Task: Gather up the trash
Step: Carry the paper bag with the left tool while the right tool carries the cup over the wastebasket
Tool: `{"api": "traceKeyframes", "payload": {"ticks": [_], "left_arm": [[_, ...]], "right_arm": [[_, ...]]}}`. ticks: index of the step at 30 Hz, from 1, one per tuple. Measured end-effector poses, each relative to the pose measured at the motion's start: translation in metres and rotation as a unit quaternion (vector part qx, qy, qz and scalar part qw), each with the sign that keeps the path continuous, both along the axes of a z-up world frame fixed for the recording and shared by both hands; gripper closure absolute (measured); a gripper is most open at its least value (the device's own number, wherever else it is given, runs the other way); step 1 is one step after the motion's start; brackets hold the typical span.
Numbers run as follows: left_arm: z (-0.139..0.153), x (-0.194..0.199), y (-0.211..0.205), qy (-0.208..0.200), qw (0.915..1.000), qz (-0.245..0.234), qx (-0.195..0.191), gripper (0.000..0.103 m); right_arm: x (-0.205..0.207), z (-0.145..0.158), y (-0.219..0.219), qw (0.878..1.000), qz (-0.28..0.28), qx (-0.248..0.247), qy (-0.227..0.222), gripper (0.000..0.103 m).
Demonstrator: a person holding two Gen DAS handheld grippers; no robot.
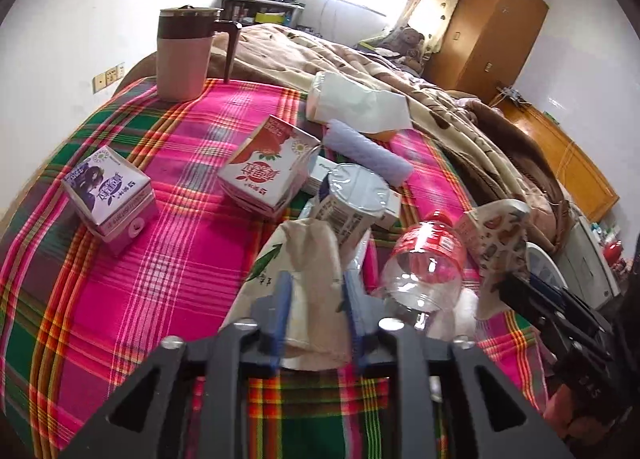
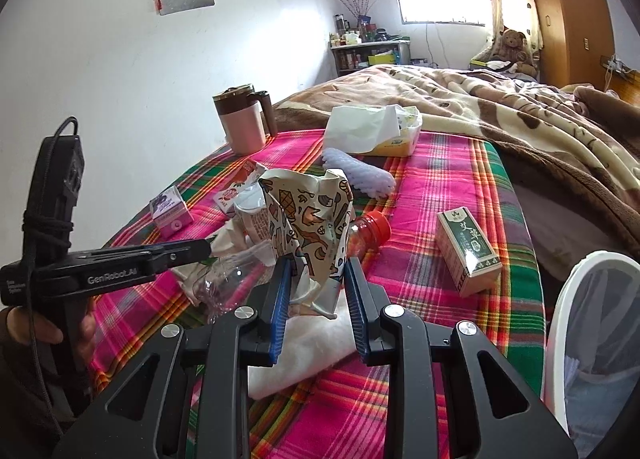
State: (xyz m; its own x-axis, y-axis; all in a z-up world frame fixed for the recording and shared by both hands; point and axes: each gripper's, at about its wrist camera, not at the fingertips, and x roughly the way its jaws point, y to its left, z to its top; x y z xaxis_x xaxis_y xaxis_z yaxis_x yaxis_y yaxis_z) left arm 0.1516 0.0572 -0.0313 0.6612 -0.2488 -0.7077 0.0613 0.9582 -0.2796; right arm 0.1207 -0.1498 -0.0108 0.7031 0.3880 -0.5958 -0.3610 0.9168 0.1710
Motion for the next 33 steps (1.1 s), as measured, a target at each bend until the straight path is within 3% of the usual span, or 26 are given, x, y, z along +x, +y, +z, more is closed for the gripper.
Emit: {"api": "traceKeyframes", "payload": {"ticks": [1, 2, 6, 13, 16, 18, 20, 22, 27, 33], "left_arm": [[-0.001, 0.001, -0.002, -0.003, 0.9999, 0.002, 0.011, 0.056], [-0.002, 0.001, -0.003, -0.004, 0.9996, 0.011, 0.026, 0.042], [-0.003, 0.001, 0.000, -0.013, 0.9979, 0.031, 0.055, 0.026], [-0.014, 0.016, 0.001, 0.012, 0.9985, 0.008, 0.053, 0.022], [-0.021, 0.022, 0.005, 0.033, 0.9991, 0.010, 0.025, 0.023], [-0.023, 0.023, 0.008, 0.037, 0.9992, 0.010, 0.009, 0.031], [-0.024, 0.023, 0.009, 0.038, 0.9991, 0.015, 0.015, 0.037], [-0.024, 0.022, 0.008, 0.036, 0.9991, 0.009, 0.020, 0.051], [-0.017, 0.015, -0.001, 0.018, 0.9990, -0.005, 0.039, 0.066], [-0.010, 0.007, -0.003, 0.006, 0.9989, -0.006, 0.045, 0.069]], "right_arm": [[0.000, 0.000, 0.000, 1.000, -0.001, 0.000, 0.001, 0.075], [0.000, 0.000, -0.001, 1.000, -0.001, 0.001, 0.001, 0.075], [-0.003, 0.001, -0.002, 1.000, -0.002, -0.003, -0.005, 0.075], [0.000, -0.001, -0.002, 1.000, -0.006, -0.003, 0.000, 0.075], [0.000, -0.001, -0.003, 1.000, -0.009, -0.002, 0.001, 0.075], [-0.001, -0.001, -0.003, 1.000, -0.008, -0.002, 0.001, 0.075], [-0.001, -0.001, -0.003, 1.000, -0.008, -0.004, 0.001, 0.075], [-0.001, -0.001, -0.003, 1.000, -0.008, -0.004, 0.001, 0.075], [-0.001, -0.002, -0.003, 1.000, -0.010, -0.002, 0.003, 0.075], [-0.004, 0.000, -0.004, 1.000, -0.010, -0.001, -0.002, 0.075]]}}
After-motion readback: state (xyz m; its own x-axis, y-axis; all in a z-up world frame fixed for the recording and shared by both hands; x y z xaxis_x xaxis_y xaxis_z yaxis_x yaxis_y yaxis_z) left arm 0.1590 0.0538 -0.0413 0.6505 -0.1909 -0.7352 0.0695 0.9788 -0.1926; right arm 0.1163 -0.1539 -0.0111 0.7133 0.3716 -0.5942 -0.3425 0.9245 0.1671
